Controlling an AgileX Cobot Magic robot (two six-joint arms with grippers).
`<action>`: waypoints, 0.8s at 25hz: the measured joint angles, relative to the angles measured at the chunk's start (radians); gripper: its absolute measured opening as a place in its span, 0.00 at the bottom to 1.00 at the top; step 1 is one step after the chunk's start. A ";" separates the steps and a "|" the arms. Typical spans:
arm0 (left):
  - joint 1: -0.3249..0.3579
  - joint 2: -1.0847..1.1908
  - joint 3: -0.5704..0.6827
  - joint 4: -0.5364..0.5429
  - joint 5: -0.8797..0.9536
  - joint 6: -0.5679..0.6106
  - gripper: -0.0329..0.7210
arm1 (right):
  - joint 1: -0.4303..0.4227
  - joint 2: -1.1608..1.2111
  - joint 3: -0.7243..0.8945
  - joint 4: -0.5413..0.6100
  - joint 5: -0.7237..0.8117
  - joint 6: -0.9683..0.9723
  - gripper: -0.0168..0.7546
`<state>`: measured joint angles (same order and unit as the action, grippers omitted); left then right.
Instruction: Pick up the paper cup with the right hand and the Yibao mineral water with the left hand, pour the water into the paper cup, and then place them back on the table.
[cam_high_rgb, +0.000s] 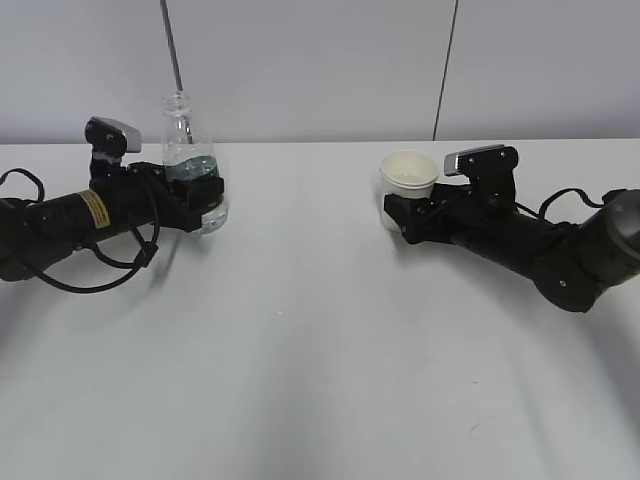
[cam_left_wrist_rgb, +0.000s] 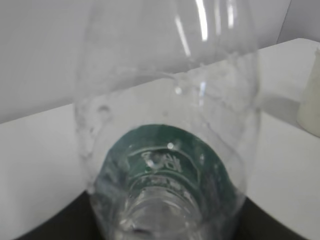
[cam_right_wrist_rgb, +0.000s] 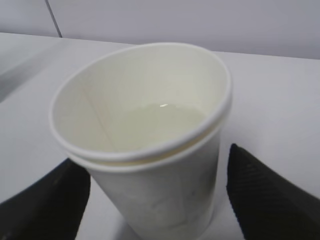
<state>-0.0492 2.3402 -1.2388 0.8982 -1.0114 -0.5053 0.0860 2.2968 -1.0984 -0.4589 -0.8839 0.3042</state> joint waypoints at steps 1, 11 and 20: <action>0.000 0.000 0.000 0.000 0.000 0.000 0.47 | 0.000 0.000 0.000 0.000 0.000 0.000 0.87; 0.000 0.000 0.000 -0.003 0.001 0.000 0.47 | 0.000 -0.002 0.058 0.000 -0.012 0.000 0.87; 0.000 0.000 0.000 -0.005 0.002 0.000 0.47 | 0.000 -0.114 0.191 0.004 -0.049 -0.010 0.86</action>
<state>-0.0492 2.3402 -1.2388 0.8937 -1.0095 -0.5053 0.0860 2.1829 -0.9071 -0.4546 -0.9329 0.2944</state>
